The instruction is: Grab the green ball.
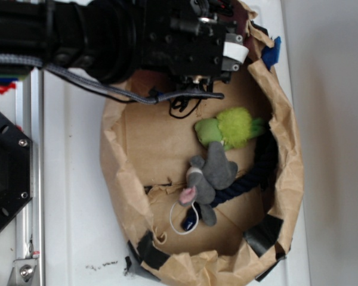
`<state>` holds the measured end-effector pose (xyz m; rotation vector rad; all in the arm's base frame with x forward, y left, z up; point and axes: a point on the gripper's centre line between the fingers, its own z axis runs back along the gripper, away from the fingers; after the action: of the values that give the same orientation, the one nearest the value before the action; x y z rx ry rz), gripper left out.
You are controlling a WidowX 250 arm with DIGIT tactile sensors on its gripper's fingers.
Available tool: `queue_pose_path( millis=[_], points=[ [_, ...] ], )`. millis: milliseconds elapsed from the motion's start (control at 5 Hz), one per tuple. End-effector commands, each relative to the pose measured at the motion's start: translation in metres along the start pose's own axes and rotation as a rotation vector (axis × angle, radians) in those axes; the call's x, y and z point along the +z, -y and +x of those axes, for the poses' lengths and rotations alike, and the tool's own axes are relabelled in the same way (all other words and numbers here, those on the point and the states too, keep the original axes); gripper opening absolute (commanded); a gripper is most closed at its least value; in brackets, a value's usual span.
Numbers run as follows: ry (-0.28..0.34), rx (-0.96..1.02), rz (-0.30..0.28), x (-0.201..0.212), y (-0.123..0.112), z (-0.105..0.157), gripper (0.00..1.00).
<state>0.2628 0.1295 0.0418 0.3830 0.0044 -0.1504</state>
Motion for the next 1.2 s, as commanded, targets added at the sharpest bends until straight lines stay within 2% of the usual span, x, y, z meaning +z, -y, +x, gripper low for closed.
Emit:
queue_pose_path(
  millis=[0, 400, 600, 800, 1000],
  points=[
    [0.037, 0.014, 0.005, 0.014, -0.006, 0.004, 0.0],
    [0.042, 0.019, -0.003, 0.016, -0.006, 0.005, 0.0],
    [0.093, 0.015, -0.1, 0.048, 0.004, 0.002, 0.0],
    [0.127, 0.003, -0.226, 0.086, 0.009, -0.005, 0.0],
    [0.154, -0.009, -0.28, 0.105, 0.008, -0.011, 0.0]
  ],
)
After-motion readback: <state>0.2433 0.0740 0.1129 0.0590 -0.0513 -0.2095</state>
